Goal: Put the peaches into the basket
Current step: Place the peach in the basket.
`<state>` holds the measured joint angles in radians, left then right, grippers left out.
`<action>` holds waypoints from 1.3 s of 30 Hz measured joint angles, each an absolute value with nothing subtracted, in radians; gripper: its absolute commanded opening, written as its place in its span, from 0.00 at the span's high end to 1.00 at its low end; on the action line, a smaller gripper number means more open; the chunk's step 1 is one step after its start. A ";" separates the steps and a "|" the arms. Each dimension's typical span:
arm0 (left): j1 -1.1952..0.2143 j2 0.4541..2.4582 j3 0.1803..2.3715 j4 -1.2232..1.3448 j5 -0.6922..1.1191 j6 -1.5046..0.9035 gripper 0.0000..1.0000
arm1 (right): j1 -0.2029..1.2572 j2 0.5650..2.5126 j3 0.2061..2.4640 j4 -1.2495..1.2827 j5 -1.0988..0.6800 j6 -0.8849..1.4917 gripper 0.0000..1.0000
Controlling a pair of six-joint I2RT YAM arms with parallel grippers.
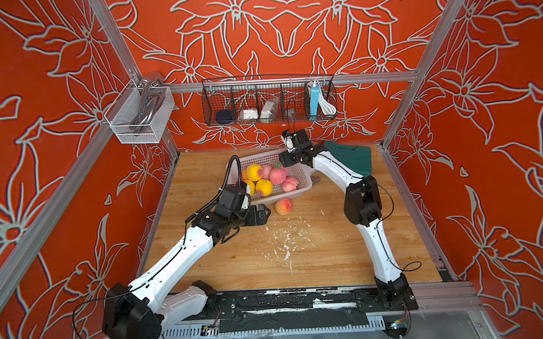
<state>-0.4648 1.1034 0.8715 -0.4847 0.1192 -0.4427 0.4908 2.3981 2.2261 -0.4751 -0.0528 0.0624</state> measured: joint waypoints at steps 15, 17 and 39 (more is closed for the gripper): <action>-0.465 1.102 0.871 -0.484 0.119 -0.443 0.04 | 0.488 2.399 2.226 -0.476 -0.054 0.064 0.18; -0.465 1.102 0.871 -0.484 0.119 -0.443 0.04 | 0.488 2.403 2.231 -0.477 -0.057 0.065 0.17; -0.465 1.102 0.871 -0.484 0.119 -0.443 0.04 | 0.487 2.442 2.263 -0.491 -0.077 0.068 0.17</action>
<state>-0.4648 1.1023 0.8711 -0.4835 0.1188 -0.4431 0.4870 2.4424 2.2635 -0.4911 -0.0772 0.0681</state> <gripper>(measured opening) 0.958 0.825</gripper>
